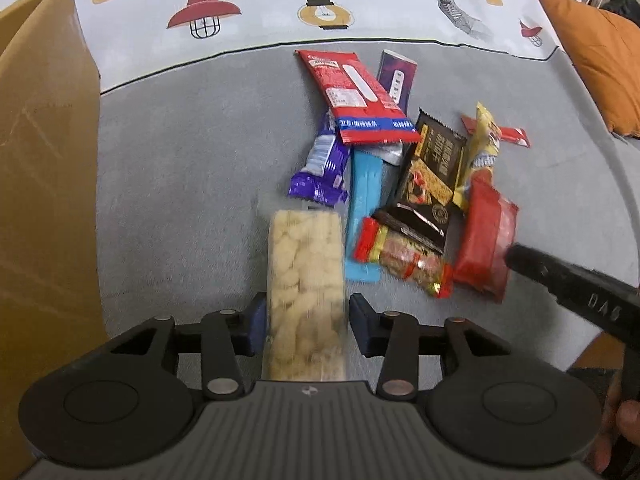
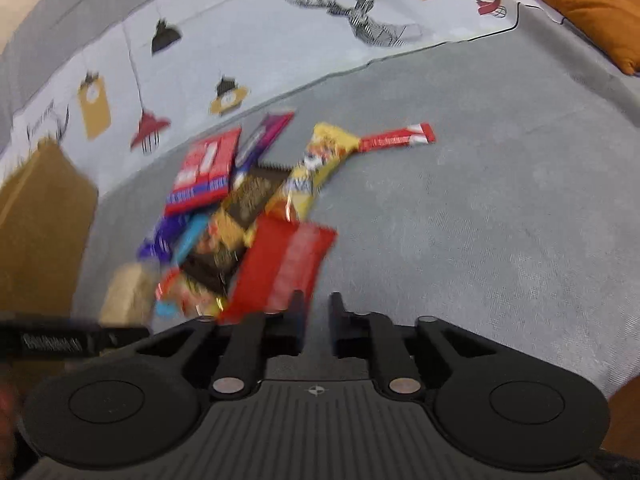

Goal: Organize snacks
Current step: 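Grasp the clear peanut candy bar with the left tool while the right tool grasps the red packet, then carry both snacks over the box and open both tools to drop them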

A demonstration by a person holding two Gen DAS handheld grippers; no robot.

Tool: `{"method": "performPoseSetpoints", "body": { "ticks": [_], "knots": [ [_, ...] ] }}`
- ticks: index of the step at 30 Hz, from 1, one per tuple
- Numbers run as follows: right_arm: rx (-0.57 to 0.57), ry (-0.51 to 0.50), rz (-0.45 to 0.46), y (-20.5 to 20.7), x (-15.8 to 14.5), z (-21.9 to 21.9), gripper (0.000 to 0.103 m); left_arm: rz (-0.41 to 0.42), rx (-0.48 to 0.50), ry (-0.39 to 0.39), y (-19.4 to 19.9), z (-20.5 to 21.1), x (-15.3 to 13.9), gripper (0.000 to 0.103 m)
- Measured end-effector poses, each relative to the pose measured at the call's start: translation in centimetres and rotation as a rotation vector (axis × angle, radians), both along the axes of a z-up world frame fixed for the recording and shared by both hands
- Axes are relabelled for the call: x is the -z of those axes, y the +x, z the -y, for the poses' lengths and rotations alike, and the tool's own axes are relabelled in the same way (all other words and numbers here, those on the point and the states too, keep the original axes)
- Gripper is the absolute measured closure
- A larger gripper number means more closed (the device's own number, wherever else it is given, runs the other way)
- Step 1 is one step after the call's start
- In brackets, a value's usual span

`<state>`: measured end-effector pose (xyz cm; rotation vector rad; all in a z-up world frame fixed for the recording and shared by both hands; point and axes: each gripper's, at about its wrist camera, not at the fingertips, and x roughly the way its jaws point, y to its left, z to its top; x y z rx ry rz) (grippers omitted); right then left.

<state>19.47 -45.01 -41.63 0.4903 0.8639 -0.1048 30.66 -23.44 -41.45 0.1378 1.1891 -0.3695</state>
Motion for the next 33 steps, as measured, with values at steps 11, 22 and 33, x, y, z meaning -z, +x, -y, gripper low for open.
{"method": "performPoseSetpoints", "body": {
  "ticks": [11,22,33],
  "knots": [
    [-0.069,-0.155,-0.047,3.1,0.2,-2.7,0.057,0.019,-0.006,0.033,0.3,0.3,-0.1,0.062],
    [-0.043,-0.174,0.053,1.0,-3.1,-1.9,0.059,0.069,0.037,0.013,-2.6,0.4,-5.2,0.062],
    [-0.018,-0.212,0.162,-3.5,-11.3,-3.9,0.059,0.241,0.005,-0.063,-5.8,-2.4,-14.4,0.062]
  ]
}}
